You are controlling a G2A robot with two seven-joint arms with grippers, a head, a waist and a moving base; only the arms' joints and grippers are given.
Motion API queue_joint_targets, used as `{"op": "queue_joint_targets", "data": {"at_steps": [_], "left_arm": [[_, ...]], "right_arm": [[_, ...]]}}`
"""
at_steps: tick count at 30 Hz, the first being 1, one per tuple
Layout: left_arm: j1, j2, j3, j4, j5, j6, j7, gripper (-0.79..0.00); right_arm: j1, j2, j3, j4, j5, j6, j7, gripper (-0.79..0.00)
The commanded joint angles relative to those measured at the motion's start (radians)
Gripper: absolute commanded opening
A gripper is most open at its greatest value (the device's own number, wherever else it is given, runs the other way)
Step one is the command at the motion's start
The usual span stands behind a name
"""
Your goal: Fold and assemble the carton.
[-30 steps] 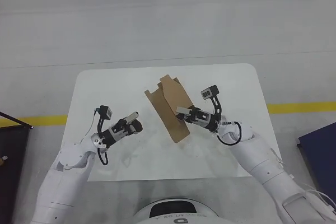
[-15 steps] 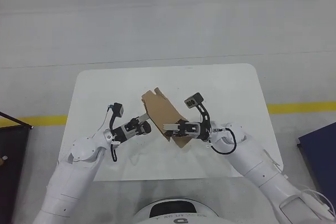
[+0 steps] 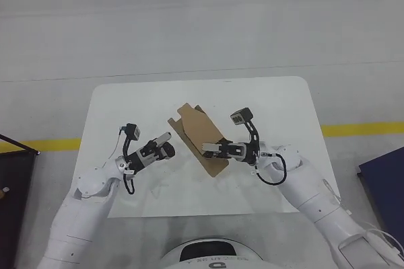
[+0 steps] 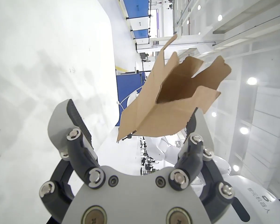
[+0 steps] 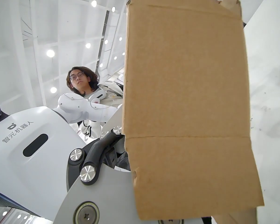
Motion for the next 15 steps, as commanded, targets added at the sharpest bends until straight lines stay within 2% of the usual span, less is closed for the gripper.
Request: {"op": "queue_joint_targets", "data": {"at_steps": [1, 2, 3, 4, 5, 6, 8, 9, 10, 15], "left_arm": [[0.005, 0.001, -0.006, -0.007, 0.0, -0.001, 0.0, 0.0], [0.006, 0.002, -0.008, -0.011, 0.002, -0.003, 0.001, 0.0], [0.008, 0.002, -0.008, -0.016, 0.003, -0.006, 0.001, 0.0], [0.01, 0.002, -0.009, -0.02, 0.002, -0.008, 0.003, 0.0], [0.011, 0.003, -0.01, -0.024, 0.003, -0.01, 0.004, 0.0], [0.013, 0.003, -0.011, -0.026, 0.002, -0.012, 0.005, 0.0], [0.016, 0.003, -0.013, -0.028, 0.001, -0.014, 0.007, 0.0], [0.017, 0.003, -0.013, -0.028, 0.001, -0.015, 0.008, 0.0], [0.019, 0.004, -0.015, -0.029, 0.0, -0.017, 0.008, 0.0], [0.027, 0.005, -0.022, -0.038, 0.003, -0.029, 0.012, 0.0]], "right_arm": [[0.0, -0.001, 0.009, -0.003, -0.02, -0.038, -0.033, -0.443], [0.004, -0.002, 0.015, -0.002, -0.06, -0.057, -0.054, -0.493], [0.006, -0.002, 0.015, -0.002, -0.1, -0.066, -0.076, -0.483], [0.005, -0.004, 0.012, -0.007, -0.128, -0.066, -0.098, -0.453], [0.004, -0.005, 0.007, -0.012, -0.145, -0.063, -0.114, -0.376], [0.004, -0.007, 0.004, -0.017, -0.155, -0.061, -0.126, -0.354], [0.006, -0.008, 0.002, -0.023, -0.165, -0.06, -0.141, -0.428], [0.007, -0.009, 0.002, -0.024, -0.169, -0.062, -0.148, -0.542], [0.009, -0.01, 0.001, -0.026, -0.173, -0.065, -0.154, -0.767], [0.022, -0.014, -0.004, -0.016, -0.198, -0.069, -0.182, -0.785]]}}
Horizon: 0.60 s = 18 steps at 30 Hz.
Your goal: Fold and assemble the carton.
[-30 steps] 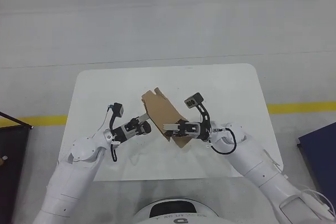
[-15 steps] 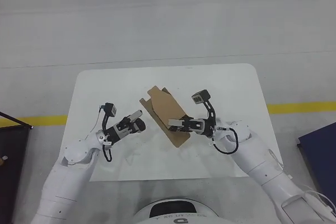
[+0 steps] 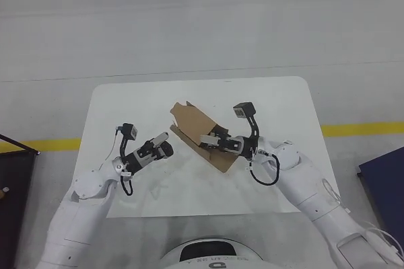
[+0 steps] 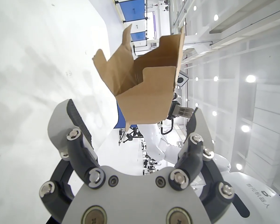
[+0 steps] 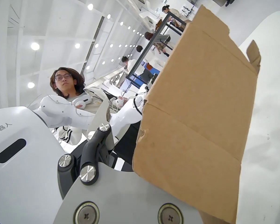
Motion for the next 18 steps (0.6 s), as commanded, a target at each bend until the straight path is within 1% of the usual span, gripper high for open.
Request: {"op": "queue_joint_targets", "data": {"at_steps": [1, 7, 9, 13, 15, 18], "left_arm": [[0.004, 0.001, -0.006, -0.006, 0.0, -0.006, 0.002, 0.0], [0.022, 0.005, -0.037, -0.015, -0.013, -0.027, 0.006, 0.0], [0.03, 0.006, -0.049, -0.012, -0.044, -0.029, 0.009, 0.0], [0.042, 0.007, -0.071, -0.005, -0.113, -0.02, 0.005, 0.0], [0.046, 0.006, -0.077, -0.002, -0.149, 0.0, 0.006, 0.0], [0.048, 0.007, -0.089, 0.007, -0.16, 0.026, 0.019, 0.0]], "right_arm": [[0.005, -0.001, -0.003, 0.006, -0.011, 0.001, -0.006, -0.785], [0.013, -0.002, -0.004, 0.025, -0.043, -0.003, -0.006, -0.785], [0.014, -0.001, -0.005, 0.029, -0.042, -0.006, 0.006, -0.785], [0.019, 0.005, 0.0, 0.044, -0.009, -0.015, 0.077, -0.785], [0.021, 0.008, 0.009, 0.056, 0.028, -0.014, 0.111, -0.785], [0.02, 0.014, 0.017, 0.064, 0.097, -0.006, 0.178, -0.785]]}}
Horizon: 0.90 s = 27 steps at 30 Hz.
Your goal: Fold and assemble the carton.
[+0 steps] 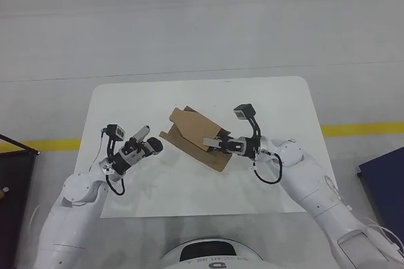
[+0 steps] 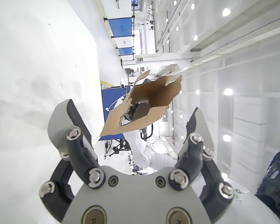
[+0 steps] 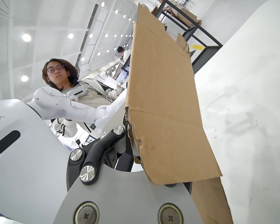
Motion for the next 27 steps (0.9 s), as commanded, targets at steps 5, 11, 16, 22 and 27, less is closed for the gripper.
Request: {"op": "queue_joint_targets", "data": {"at_steps": [5, 11, 16, 22, 27], "left_arm": [[0.01, 0.001, -0.006, 0.002, -0.002, 0.025, 0.008, 0.0], [0.017, 0.0, 0.002, -0.002, 0.009, 0.031, 0.012, 0.0], [0.032, 0.001, -0.01, -0.022, 0.005, 0.023, 0.024, 0.0], [0.046, 0.001, -0.007, -0.058, 0.007, 0.012, 0.009, 0.0], [0.037, -0.003, 0.04, -0.097, 0.024, 0.019, -0.004, 0.0]], "right_arm": [[-0.003, 0.004, 0.01, 0.002, 0.067, 0.008, 0.05, -0.785], [-0.003, 0.004, 0.01, 0.002, 0.067, 0.008, 0.05, -0.785], [-0.043, -0.004, -0.022, -0.019, 0.395, 0.193, 0.163, -0.785], [-0.035, -0.032, -0.042, 0.062, 0.914, 0.515, 0.471, -0.785], [-0.013, -0.056, -0.065, 0.106, 1.011, 0.596, 0.505, -0.785]]}}
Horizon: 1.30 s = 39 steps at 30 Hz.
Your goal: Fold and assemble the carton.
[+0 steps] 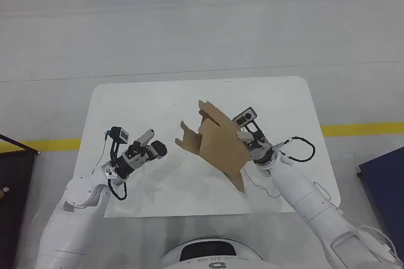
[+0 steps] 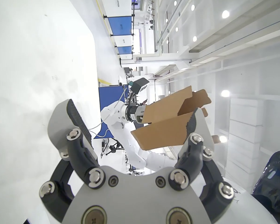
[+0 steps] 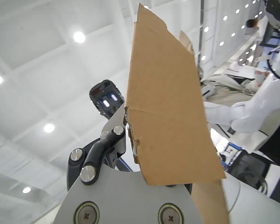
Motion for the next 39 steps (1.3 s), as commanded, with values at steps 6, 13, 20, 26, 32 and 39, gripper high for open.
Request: {"op": "queue_joint_targets", "data": {"at_steps": [6, 13, 20, 26, 32, 39], "left_arm": [[-0.022, -0.007, 0.088, -0.136, 0.037, 0.067, -0.016, 0.0], [-0.053, -0.014, 0.141, -0.226, 0.073, 0.12, 0.04, 0.0], [-0.068, -0.018, 0.149, -0.201, 0.064, 0.132, 0.093, 0.0], [-0.079, -0.02, 0.15, -0.179, 0.064, 0.167, 0.125, 0.0], [-0.081, -0.02, 0.139, -0.198, 0.063, 0.135, 0.122, 0.0], [-0.09, -0.02, 0.132, -0.229, 0.077, 0.113, 0.113, 0.0]], "right_arm": [[0.019, -0.026, -0.024, 0.07, 0.042, 0.061, -0.002, -0.785], [0.028, -0.047, -0.035, 0.102, 0.038, 0.067, -0.002, -0.785], [0.015, -0.054, -0.02, 0.087, 0.012, 0.073, -0.002, -0.785], [0.005, -0.056, -0.001, 0.068, -0.002, 0.086, -0.002, -0.785], [0.005, -0.06, 0.014, 0.068, -0.023, 0.091, -0.002, -0.785], [0.02, -0.072, 0.018, 0.1, -0.02, 0.094, -0.002, -0.785]]}}
